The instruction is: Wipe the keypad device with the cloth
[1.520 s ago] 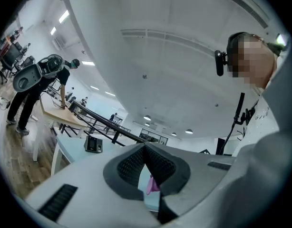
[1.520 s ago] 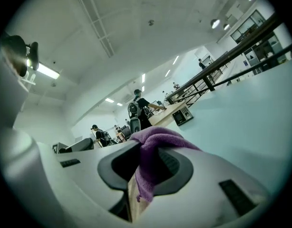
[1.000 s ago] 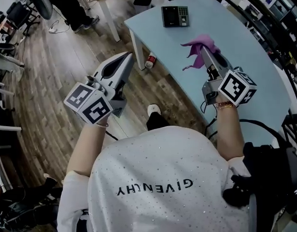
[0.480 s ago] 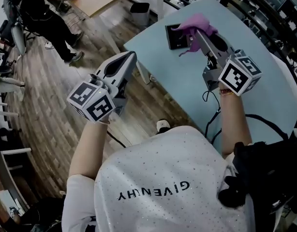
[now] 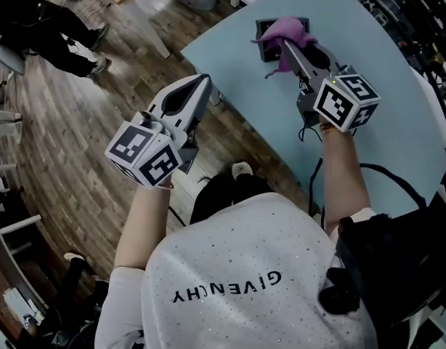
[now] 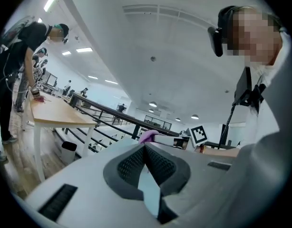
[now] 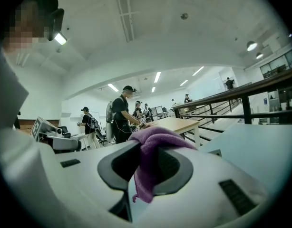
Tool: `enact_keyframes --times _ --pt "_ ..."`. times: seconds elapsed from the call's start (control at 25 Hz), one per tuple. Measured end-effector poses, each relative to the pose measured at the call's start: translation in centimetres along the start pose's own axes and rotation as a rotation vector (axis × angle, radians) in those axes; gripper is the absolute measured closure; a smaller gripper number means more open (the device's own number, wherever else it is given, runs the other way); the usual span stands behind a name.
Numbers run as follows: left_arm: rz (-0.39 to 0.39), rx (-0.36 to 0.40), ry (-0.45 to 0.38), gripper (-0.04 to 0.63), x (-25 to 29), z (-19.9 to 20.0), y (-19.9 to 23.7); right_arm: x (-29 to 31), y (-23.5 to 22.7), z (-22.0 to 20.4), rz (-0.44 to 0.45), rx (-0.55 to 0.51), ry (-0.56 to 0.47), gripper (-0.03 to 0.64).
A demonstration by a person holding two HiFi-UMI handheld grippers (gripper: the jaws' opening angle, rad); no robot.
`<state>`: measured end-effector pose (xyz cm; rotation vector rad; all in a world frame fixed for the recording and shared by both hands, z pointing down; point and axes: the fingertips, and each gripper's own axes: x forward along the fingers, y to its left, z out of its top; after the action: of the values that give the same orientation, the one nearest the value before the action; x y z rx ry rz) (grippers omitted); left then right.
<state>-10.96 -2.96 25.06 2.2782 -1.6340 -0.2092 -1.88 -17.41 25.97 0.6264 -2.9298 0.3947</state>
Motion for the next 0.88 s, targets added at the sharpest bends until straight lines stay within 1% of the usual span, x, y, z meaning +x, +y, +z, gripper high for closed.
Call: enact_keyframes --times 0.08,0.16,0.28,0.4,0.48,0.6,0.72,0.88 --pt "-0.010 -0.053 -0.006 0.594 -0.4 -0.5 1.2 1.1 -0.2 -1.8 -0.029 0.003 0.032 0.546" --pt "-0.023 -0.084 -0.004 0.594 -0.6 -0.5 2.1 1.8 -0.1 -2.7 -0.054 -0.005 0.059 0.546" --pt "-0.053 -0.086 0.014 0.594 -0.4 0.3 2.3 1.9 0.4 -3.3 -0.058 -0.008 0.082 0.546" --pt "-0.068 -0.077 0.014 0.594 0.3 1.4 2.1 2.2 -0.1 -4.1 -0.064 -0.004 0.110 0.546" --pt "-0.081 -0.077 0.017 0.594 0.9 1.7 1.7 2.5 -0.2 -4.4 -0.048 -0.013 0.128 0.546" --pt "-0.093 -0.086 0.029 0.594 1.2 0.9 0.6 2.5 0.2 -4.7 0.006 -0.009 0.144 0.546" --pt "-0.071 -0.092 0.039 0.594 1.3 0.2 0.4 2.9 0.3 -4.7 0.045 0.016 0.124 0.546" --pt "-0.026 -0.110 0.022 0.594 3.0 0.4 1.4 4.8 -0.9 -4.7 0.084 -0.002 0.134 0.546"
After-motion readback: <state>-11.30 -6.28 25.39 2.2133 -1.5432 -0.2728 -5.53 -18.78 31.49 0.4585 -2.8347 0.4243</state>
